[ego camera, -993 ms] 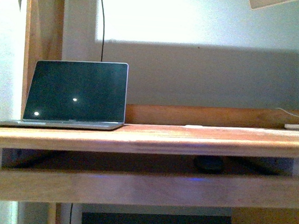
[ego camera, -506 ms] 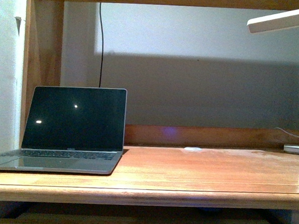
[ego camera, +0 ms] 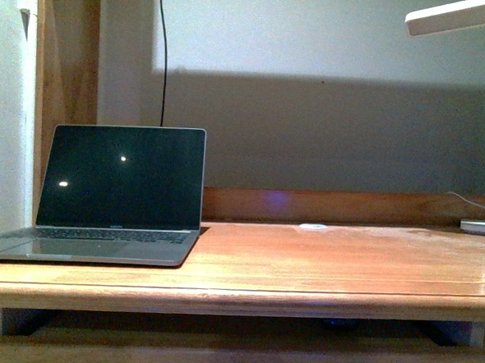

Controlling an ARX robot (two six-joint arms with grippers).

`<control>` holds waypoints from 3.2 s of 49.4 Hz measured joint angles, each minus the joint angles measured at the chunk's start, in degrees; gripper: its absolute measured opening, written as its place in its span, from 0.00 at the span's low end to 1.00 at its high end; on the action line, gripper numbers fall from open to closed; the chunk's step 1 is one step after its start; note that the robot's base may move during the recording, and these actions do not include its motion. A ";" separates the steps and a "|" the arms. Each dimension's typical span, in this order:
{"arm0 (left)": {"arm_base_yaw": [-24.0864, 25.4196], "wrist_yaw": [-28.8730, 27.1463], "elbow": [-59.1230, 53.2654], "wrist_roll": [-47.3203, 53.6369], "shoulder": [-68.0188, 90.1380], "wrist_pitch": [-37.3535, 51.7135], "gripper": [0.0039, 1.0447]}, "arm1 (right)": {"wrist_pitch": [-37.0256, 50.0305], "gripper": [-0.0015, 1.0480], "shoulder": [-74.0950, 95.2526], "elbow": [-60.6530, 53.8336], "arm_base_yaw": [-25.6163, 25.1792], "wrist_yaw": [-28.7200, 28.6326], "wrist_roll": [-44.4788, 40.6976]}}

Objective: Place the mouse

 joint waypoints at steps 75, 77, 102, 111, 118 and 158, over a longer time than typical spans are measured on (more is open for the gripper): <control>1.70 23.26 35.67 65.20 75.36 39.63 0.93 | 0.00 0.93 0.00 0.00 0.00 0.00 0.00; 1.49 23.30 36.17 65.64 75.60 38.99 0.93 | 0.02 0.93 0.00 0.00 0.00 0.02 0.00; -3.04 22.03 36.74 58.88 61.37 -0.35 0.93 | 0.00 0.93 0.00 0.00 0.00 0.00 0.00; -8.02 26.62 30.75 51.28 53.48 -5.05 0.93 | 0.00 0.93 0.00 0.00 0.00 0.02 0.00; -11.41 28.41 26.97 44.76 48.00 -6.84 0.93 | 0.00 0.93 0.00 0.00 0.00 0.02 0.00; -21.81 -14.91 18.99 -21.97 13.33 -14.27 0.93 | 0.00 0.93 0.00 0.00 0.00 0.00 0.00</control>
